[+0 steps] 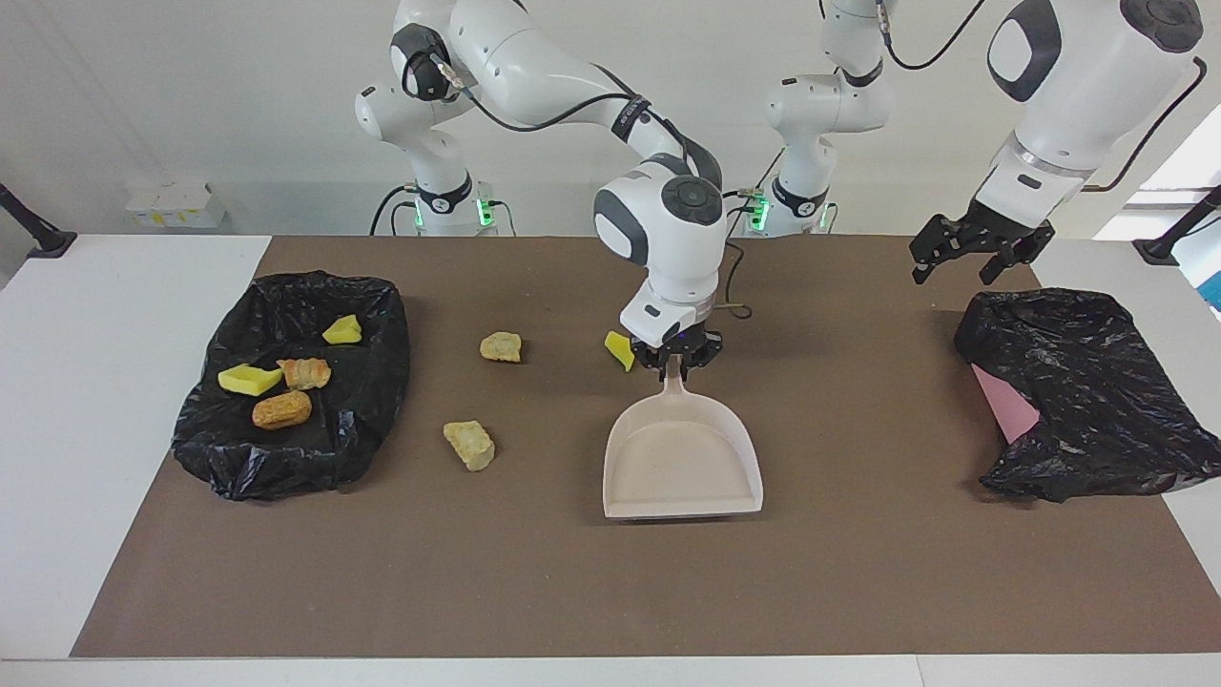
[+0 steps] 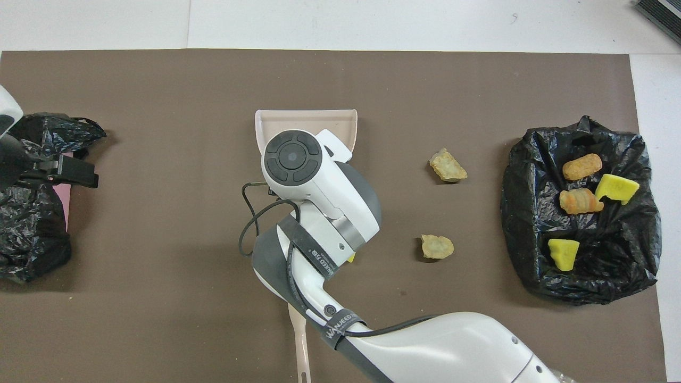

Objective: Sweep and dump trash in bin
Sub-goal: 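Set the dustpan down at the table center with the right gripper and release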

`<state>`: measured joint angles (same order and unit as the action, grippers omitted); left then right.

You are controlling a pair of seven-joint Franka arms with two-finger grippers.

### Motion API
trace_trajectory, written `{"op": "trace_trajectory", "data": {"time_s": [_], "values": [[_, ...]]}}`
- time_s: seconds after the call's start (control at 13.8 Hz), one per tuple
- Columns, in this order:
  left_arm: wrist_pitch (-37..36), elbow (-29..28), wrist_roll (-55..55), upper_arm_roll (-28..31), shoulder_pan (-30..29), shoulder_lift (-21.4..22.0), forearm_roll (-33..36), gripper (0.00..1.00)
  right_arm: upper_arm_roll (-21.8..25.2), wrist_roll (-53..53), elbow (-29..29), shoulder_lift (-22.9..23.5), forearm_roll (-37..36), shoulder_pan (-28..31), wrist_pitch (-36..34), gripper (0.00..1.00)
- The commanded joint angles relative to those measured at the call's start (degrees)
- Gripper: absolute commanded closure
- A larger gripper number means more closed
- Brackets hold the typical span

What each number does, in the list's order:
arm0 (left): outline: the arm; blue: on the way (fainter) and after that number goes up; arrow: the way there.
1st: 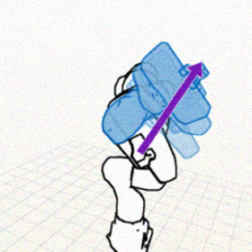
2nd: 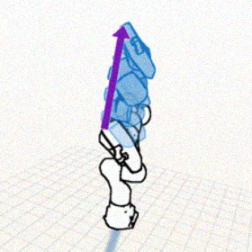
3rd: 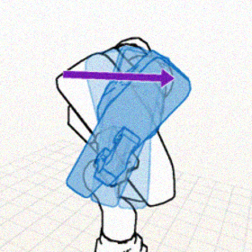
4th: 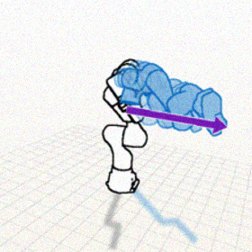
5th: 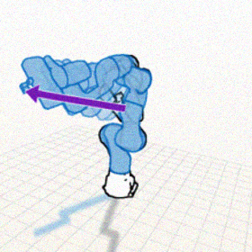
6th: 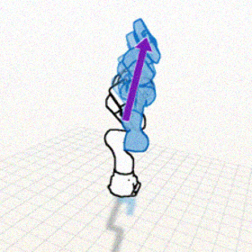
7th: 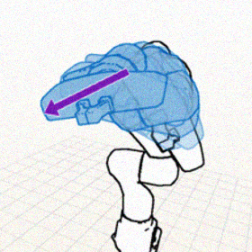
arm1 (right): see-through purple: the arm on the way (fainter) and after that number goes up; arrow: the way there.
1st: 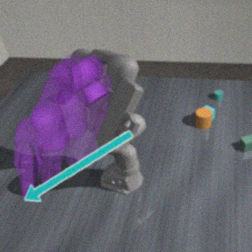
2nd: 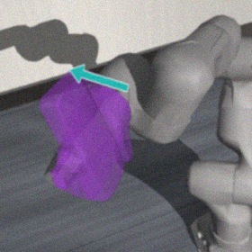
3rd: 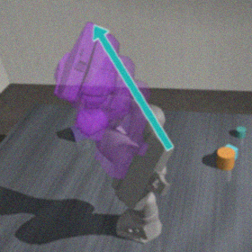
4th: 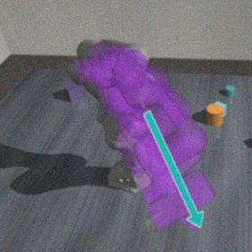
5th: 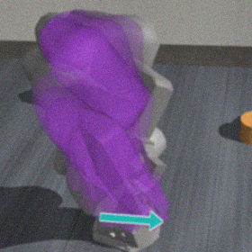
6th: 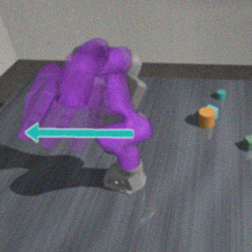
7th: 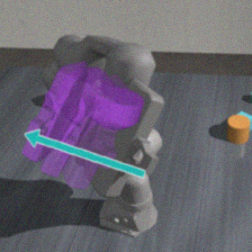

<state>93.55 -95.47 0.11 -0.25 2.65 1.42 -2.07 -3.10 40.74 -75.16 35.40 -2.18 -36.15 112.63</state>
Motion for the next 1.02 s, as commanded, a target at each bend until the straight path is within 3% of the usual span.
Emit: {"op": "trace_trajectory", "data": {"time_s": [0.0,0.44,0.58,0.94], "values": [[-0.8,0.5,-0.4,-0.4,-0.5,0.3,1.1,0.0,0.2,1.3,1.1,1.5,1.8,-0.8,1.4,1.0],[-0.6,0.5,-0.3,-0.4,-0.5,0.3,1.1,0.0,0.2,0.5,-2.8,0.4,3.7,-0.2,4.0,0.98],[-0.5,0.6,-0.4,-0.4,-0.5,0.2,1.1,0.0,0.2,0.5,-3.2,0.3,4.0,-0.1,4.1,0.89],[-0.5,0.6,-0.4,-0.4,-0.5,0.3,1.1,0.0,0.2,0.7,-2.9,-0.3,4.0,-0.6,2.5,0.53]]}}
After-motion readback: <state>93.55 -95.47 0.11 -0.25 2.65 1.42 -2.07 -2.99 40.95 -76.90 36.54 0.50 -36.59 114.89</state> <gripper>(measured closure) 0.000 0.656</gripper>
